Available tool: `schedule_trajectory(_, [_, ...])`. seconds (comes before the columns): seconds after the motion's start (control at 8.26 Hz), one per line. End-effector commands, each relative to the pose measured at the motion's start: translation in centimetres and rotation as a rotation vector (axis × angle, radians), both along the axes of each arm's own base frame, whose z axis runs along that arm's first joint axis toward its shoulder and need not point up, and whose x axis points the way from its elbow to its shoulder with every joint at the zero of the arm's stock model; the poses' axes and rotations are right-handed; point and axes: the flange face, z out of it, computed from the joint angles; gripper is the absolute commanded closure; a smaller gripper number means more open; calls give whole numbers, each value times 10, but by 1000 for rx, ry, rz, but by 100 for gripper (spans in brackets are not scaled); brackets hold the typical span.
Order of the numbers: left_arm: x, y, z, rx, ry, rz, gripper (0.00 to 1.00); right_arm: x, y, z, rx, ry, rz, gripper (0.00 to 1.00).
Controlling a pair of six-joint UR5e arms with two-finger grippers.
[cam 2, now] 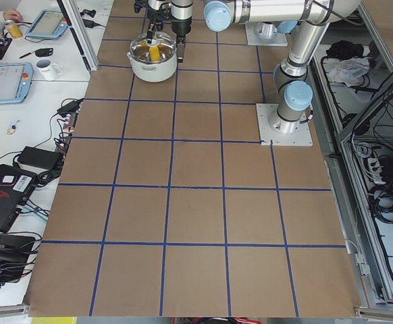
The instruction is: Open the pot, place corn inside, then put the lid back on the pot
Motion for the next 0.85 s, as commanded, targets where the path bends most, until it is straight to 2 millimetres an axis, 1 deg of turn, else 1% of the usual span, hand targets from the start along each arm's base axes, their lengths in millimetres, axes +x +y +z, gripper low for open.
schedule_trajectory(0.0, [0, 0, 0, 3, 1, 0, 0, -10, -5, -2, 4, -1, -15, 71])
schedule_trajectory(0.36, [0, 1, 0, 8, 1, 1, 0, -11, -8, -2, -4, -10, -31, 71])
schedule_trajectory(0.61, [0, 2, -1, 17, 0, 0, 0, -9, -12, -11, -29, -22, -30, 71])
schedule_trajectory(0.73, [0, 2, -2, 19, -2, 0, 0, -9, -12, -8, -32, -24, -31, 71])
